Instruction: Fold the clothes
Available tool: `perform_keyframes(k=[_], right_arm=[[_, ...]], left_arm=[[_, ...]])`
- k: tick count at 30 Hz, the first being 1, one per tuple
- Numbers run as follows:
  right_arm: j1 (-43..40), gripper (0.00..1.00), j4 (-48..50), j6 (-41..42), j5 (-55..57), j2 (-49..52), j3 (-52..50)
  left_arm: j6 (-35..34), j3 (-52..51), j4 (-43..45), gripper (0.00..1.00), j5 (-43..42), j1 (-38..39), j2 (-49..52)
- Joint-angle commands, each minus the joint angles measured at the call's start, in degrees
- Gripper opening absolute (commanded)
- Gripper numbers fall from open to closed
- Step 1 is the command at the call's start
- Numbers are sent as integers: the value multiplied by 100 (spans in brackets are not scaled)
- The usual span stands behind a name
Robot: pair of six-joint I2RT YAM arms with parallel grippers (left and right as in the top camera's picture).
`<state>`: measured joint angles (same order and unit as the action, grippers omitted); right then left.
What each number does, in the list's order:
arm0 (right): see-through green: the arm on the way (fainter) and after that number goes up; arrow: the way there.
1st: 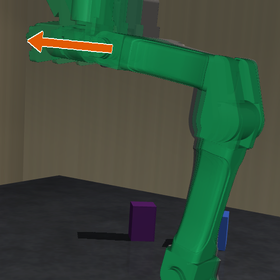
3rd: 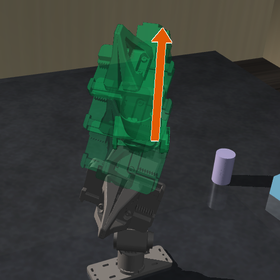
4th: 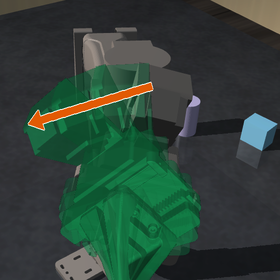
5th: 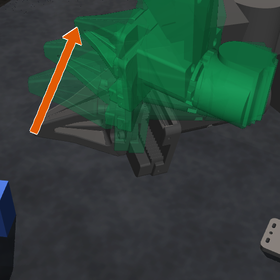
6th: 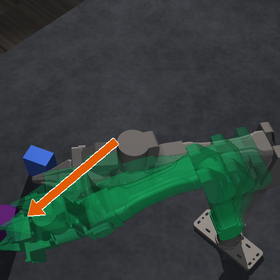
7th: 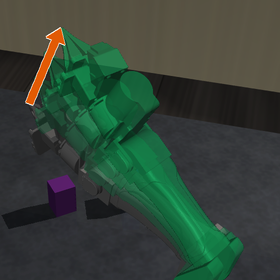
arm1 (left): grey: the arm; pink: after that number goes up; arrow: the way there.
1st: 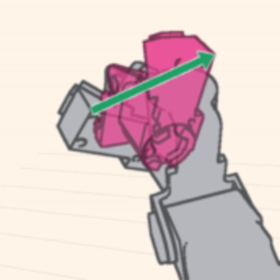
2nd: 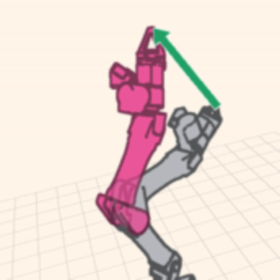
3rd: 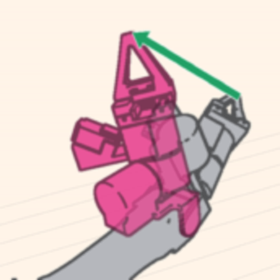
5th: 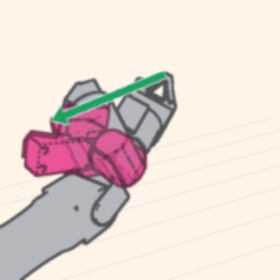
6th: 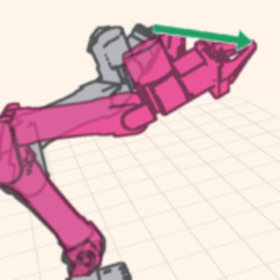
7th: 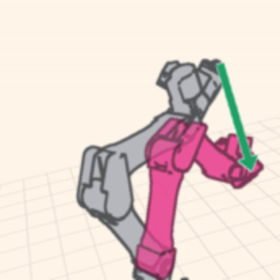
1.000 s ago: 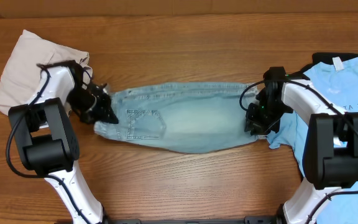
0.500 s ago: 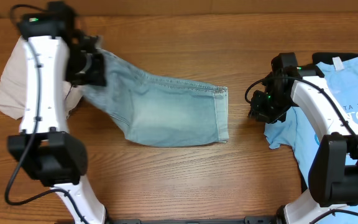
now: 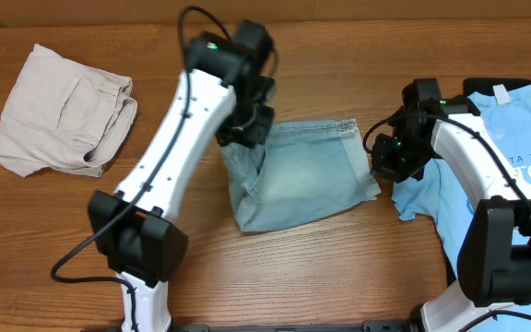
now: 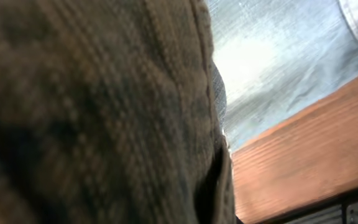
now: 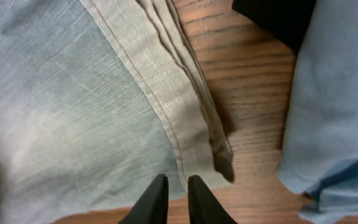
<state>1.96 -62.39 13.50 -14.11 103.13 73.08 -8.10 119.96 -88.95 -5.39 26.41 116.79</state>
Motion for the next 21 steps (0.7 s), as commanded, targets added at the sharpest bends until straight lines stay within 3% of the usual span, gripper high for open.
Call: perform_keyframes(k=[1,3,9,12,15,21], right_arm=[[-7,14,190,28,35,-20,-352],[-7,14,372,166,61,-20,-555],[0,12,1086,260,-385,-20,-1233],[68,11,1436,306,-669,-20,-1554],[236,11,1681,339,-1032,-20,-1832],[518,10,1786,656,-693,-20,-1950]], left_arm=[[-442,50,76,15,297,63,85],[-439,55,39,10,350,59,83],[-426,358,-789,10,1211,-337,81],[-251,516,-787,8,1043,-570,-2],[-120,870,-789,12,1045,-715,-79],[-116,1561,-748,17,291,-678,-105]])
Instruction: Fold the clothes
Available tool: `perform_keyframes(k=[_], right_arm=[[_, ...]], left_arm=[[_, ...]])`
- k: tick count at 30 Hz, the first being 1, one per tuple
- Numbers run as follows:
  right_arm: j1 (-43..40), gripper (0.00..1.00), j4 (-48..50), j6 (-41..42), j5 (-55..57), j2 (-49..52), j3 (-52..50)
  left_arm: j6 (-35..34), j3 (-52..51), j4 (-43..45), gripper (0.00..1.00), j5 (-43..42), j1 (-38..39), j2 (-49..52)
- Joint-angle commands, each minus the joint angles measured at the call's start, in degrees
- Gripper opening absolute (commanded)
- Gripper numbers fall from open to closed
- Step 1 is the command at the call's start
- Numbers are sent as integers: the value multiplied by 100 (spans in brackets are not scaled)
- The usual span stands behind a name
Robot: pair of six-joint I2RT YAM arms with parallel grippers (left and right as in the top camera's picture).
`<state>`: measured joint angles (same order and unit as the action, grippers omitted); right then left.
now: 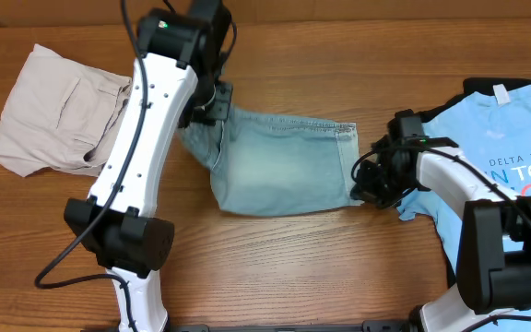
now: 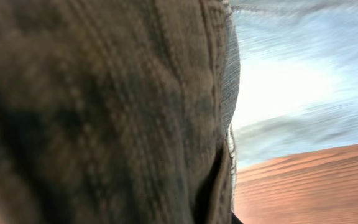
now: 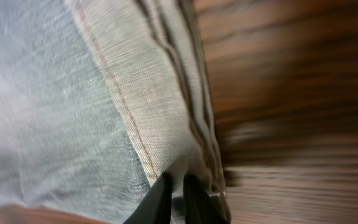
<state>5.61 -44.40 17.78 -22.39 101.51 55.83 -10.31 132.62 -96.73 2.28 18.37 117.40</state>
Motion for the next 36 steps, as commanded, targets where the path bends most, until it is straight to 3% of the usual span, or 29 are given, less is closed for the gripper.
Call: perform_keyframes(k=[1,8,14,16,21,25,30,33,36], right_arm=[[151,10,-4,245,133,142,-225],[151,11,24,240,133,142,-225],[151,11,24,240,133,142,-225],[151,11,37,240,136,142,-225],[151,11,44,240,133,142,-225],[151,11,39,240,133,142,-225],[151,12,39,243,129,142,-225],[144,20,-140,127,-13,127,-136],[142,37,-275,-688,-817,-87,85]], left_arm=[[103,278,35,17,-544,177,-153],[-87,-529,750,20,-772,813,-26],[-402,-1528,1912,33,-1285,1329,-11],[-518,-1867,2361,43,-1261,1517,-7],[-774,-2162,2994,35,-1255,1692,-7],[-737,-2162,2944,65,-1154,1692,-7],[-190,-2367,2719,71,-1143,1792,-7],[-162,-2522,2726,68,-887,1814,-7],[-173,-2522,2662,69,-479,1762,-9]])
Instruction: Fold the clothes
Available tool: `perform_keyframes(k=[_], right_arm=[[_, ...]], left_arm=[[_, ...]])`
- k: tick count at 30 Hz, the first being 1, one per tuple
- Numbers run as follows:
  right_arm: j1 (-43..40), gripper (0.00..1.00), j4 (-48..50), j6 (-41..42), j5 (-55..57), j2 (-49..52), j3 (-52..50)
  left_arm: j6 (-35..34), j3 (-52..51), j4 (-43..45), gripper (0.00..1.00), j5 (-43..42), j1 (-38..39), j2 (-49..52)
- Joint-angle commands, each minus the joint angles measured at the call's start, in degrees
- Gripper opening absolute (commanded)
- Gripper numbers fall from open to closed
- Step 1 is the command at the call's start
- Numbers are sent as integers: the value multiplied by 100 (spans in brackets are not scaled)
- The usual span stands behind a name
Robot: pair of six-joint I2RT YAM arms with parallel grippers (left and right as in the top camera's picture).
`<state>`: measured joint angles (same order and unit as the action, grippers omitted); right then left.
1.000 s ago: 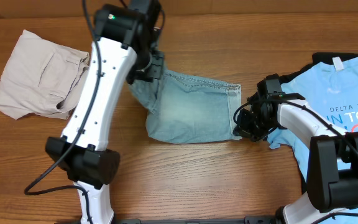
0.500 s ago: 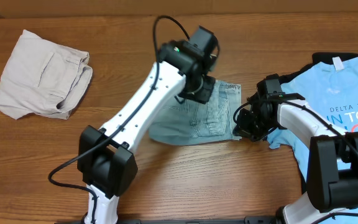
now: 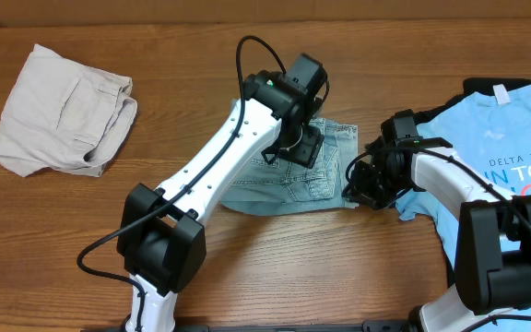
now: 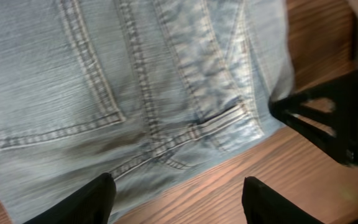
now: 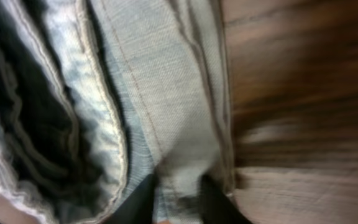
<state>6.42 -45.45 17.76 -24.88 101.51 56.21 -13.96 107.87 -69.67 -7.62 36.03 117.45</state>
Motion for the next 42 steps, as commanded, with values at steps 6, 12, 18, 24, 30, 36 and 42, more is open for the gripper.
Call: perform_keyframes(k=[6,12,18,24,30,36,42], right_arm=[[61,63,-190,-719,-1078,-468,319],[61,44,317,-57,-1080,-245,310],[72,35,901,387,-1272,201,310],[72,39,1453,826,-1342,584,310],[72,41,1993,822,-1869,584,313],[72,58,2009,872,-1495,595,310],[76,60,2153,1154,-1215,599,302]], left_arm=[[42,-48,-140,54,933,-546,-13],[258,-48,-107,42,481,-1235,-11],[332,-59,-166,41,308,-1416,-11],[437,-177,-127,43,308,-1338,-9],[505,-625,-33,42,304,-1325,-9],[498,-1182,289,40,31,-1311,-9],[498,-1290,404,41,-125,-1311,-9]])
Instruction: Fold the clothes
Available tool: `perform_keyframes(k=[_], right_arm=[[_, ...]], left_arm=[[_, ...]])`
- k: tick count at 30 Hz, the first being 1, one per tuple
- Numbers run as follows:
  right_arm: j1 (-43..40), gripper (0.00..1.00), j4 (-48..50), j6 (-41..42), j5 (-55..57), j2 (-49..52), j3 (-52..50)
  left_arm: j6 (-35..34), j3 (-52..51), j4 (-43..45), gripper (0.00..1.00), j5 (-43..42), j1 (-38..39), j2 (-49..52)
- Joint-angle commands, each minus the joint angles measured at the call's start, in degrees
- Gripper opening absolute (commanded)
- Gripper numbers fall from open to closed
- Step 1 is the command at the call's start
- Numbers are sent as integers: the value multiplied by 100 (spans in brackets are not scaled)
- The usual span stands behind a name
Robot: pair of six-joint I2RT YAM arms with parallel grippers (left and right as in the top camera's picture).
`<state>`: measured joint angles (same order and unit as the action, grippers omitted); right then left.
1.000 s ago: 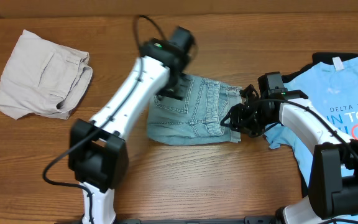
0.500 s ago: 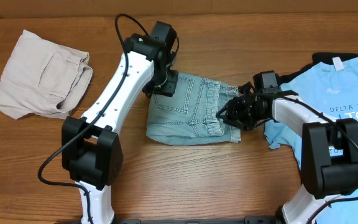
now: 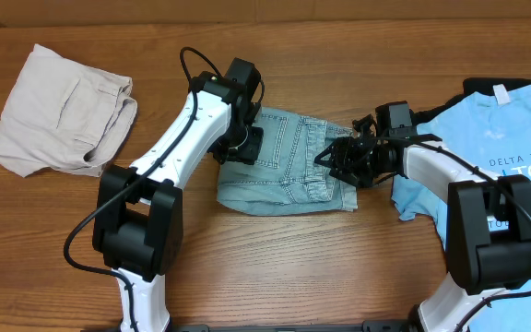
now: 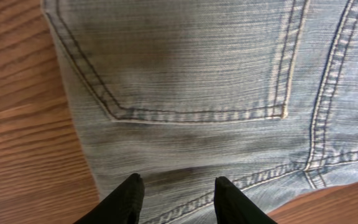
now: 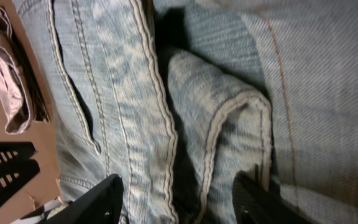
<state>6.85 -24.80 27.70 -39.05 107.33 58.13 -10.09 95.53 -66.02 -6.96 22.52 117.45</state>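
Note:
Light-blue denim jeans (image 3: 284, 161) lie folded in the middle of the table, back pocket up. My left gripper (image 3: 240, 146) hovers open over their left end; its wrist view shows the pocket stitching (image 4: 197, 112) just ahead of its gripper (image 4: 178, 199). My right gripper (image 3: 335, 159) stands open over the jeans' right end, with the folded waistband (image 5: 229, 124) between the spread fingers and the gripper (image 5: 182, 202) empty. A blue printed T-shirt (image 3: 505, 138) lies at the right edge.
A folded beige garment (image 3: 58, 111) rests at the far left of the wooden table (image 3: 275, 267). Something black (image 3: 479, 86) peeks from under the T-shirt's top edge.
My left gripper has moved from the jeans' right part to their left end. My right gripper has opened wide and shifted left onto the jeans' right end.
At first my left gripper held a jeans edge lifted at the left, and my right was shut at the right hem. Then the left held it farther left. Later the jeans lay folded over, left gripper open above them. Now both grippers are open over the bundle.

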Motion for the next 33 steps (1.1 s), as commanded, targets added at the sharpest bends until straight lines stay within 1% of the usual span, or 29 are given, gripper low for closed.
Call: perform_keyframes(k=[1,2,3,7,11,12,14,15,16,18,21,23,25,27,30,33], right_arm=[[35,60,122,205,203,17,109],[46,59,164,251,212,17,109],[68,58,229,260,205,17,109],[304,54,424,389,326,17,109],[503,47,476,527,785,17,109],[514,40,529,535,813,17,109],[514,16,603,522,756,15,114],[501,7,654,310,396,-4,166],[492,4,645,144,144,-26,225],[494,4,485,-109,-221,-109,387],[533,4,-264,-542,-330,-442,848],[601,4,-699,-863,-319,-699,1123],[673,4,-1058,-1102,-262,-990,1381],[702,4,-1283,-1104,-70,-1250,1569],[688,4,-1663,-1102,232,-1493,1696],[680,4,-2140,-1102,994,-1451,1690]], left_arm=[[111,-55,46,41,-192,39,-9],[111,-55,50,42,-192,39,-9],[111,-55,50,45,-192,39,-9],[111,-55,50,59,-234,39,-9],[111,-55,48,61,-234,39,-9],[114,-55,46,62,-234,39,-9],[114,-55,35,62,-232,39,-9],[116,-55,31,63,-229,37,-9],[116,-55,33,63,-229,37,-9],[120,-55,37,63,-225,37,-9],[131,-55,55,67,-205,37,-9],[131,-55,74,72,-203,37,-9],[131,-55,120,80,-201,31,-9],[131,-55,170,83,-201,28,-9],[129,-55,229,84,-201,26,-9],[131,-55,234,85,-199,26,-9]])
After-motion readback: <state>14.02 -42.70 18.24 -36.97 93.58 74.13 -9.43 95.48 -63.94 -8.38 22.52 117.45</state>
